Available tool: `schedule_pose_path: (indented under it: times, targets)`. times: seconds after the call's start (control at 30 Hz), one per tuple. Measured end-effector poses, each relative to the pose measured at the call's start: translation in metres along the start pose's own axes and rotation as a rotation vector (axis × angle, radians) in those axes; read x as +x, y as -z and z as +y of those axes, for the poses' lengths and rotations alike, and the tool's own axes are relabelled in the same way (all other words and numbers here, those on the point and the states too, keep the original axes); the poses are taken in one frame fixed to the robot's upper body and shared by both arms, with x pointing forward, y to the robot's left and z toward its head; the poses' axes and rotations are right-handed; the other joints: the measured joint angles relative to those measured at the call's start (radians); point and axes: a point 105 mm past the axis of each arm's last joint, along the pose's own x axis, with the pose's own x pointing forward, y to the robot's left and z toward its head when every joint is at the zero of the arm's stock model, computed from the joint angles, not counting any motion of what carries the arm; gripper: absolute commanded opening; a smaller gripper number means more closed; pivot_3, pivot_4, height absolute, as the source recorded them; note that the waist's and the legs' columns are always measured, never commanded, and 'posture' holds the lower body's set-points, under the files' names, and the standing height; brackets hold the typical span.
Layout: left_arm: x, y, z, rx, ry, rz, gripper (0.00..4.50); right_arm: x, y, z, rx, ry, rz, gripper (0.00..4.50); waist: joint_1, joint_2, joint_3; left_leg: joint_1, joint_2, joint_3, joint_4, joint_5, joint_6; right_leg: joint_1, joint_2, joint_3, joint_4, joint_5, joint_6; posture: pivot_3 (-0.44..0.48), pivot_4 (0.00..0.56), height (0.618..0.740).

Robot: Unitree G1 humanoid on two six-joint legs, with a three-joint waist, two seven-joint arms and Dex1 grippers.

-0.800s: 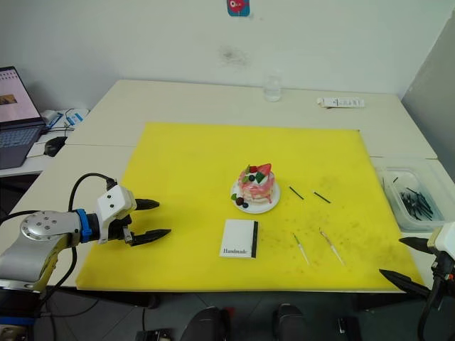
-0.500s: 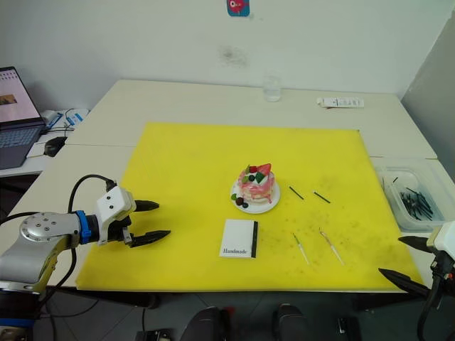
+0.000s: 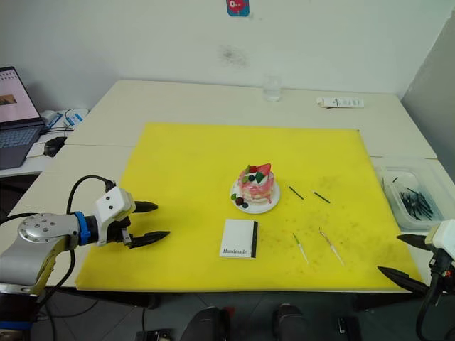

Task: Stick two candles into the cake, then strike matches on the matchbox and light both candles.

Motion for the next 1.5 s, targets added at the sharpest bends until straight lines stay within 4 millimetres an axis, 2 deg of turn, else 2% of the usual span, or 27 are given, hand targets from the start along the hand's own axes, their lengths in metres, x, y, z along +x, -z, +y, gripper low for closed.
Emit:
schedule_pose_path:
  times: [0.17, 0.3, 0.53, 0.8, 0.87, 0.93, 1.2, 1.4, 1.5]
  targets:
    - [-0.004, -0.002, 0.002, -0.015, -0.02, -0.01, 4.47, 0.002, -0.007, -0.003, -0.023, 0.015, -0.039, 4.5, 0.0, 0.0, 0.0, 0.0, 0.0, 0.0, 0.0, 0.0, 0.0, 0.0, 0.0, 0.0, 0.0, 0.0, 0.0, 0.0, 0.15, 0.727]
    - [-0.008, -0.013, 0.0, -0.046, 0.008, -0.075, 4.47, 0.003, -0.01, -0.002, -0.03, 0.026, -0.058, 4.5, 0.0, 0.0, 0.0, 0.0, 0.0, 0.0, 0.0, 0.0, 0.0, 0.0, 0.0, 0.0, 0.0, 0.0, 0.0, 0.0, 0.15, 0.727]
    - [-0.011, -0.023, -0.02, -0.099, 0.074, -0.16, 4.47, 0.007, -0.031, 0.007, -0.052, 0.007, -0.121, 4.5, 0.0, 0.0, 0.0, 0.0, 0.0, -0.001, 0.0, 0.0, 0.0, 0.001, 0.0, -0.001, 0.0, 0.0, 0.0, 0.0, 0.15, 0.727]
    - [-0.005, -0.065, -0.083, -0.106, 0.324, -0.264, 4.47, 0.014, -0.046, 0.018, -0.03, 0.069, -0.159, 4.5, 0.0, 0.0, 0.0, 0.0, 0.0, -0.002, 0.0, 0.0, 0.0, 0.002, 0.0, -0.002, 0.0, 0.0, 0.0, 0.0, 0.15, 0.727]
    - [0.001, -0.077, -0.105, -0.118, 0.418, -0.298, 4.47, 0.021, -0.047, 0.023, -0.025, 0.105, -0.161, 4.5, 0.0, 0.0, -0.001, 0.001, 0.0, -0.003, 0.001, 0.0, 0.0, 0.003, 0.0, -0.002, 0.0, 0.0, 0.0, 0.0, 0.15, 0.727]
    - [0.006, -0.086, -0.12, -0.129, 0.484, -0.324, 4.47, 0.029, -0.045, 0.03, -0.001, 0.114, -0.157, 4.5, 0.0, 0.0, -0.001, 0.001, 0.0, -0.003, 0.001, 0.0, 0.0, 0.003, 0.0, -0.002, 0.0, 0.0, 0.0, 0.0, 0.15, 0.727]
    - [0.023, -0.1, -0.139, -0.147, 0.553, -0.376, 4.47, 0.058, -0.025, 0.043, 0.088, 0.125, -0.126, 4.5, 0.0, 0.0, -0.001, 0.001, -0.001, -0.003, 0.002, 0.0, 0.0, 0.004, 0.001, -0.001, -0.001, 0.0, 0.0, 0.0, 0.15, 0.727]
    - [0.026, -0.1, -0.144, -0.143, 0.563, -0.371, 4.47, 0.075, -0.011, 0.046, 0.147, 0.164, -0.102, 4.5, 0.0, 0.0, -0.001, 0.001, -0.001, -0.004, 0.001, 0.0, 0.0, 0.003, 0.001, -0.001, 0.0, 0.0, 0.0, 0.0, 0.15, 0.727]
    - [0.025, -0.099, -0.145, -0.144, 0.566, -0.37, 4.47, 0.076, -0.006, 0.047, 0.148, 0.186, -0.084, 4.5, 0.0, 0.0, -0.001, 0.001, -0.001, -0.004, 0.001, 0.0, 0.0, 0.003, 0.001, -0.001, -0.001, 0.0, 0.0, 0.0, 0.15, 0.727]
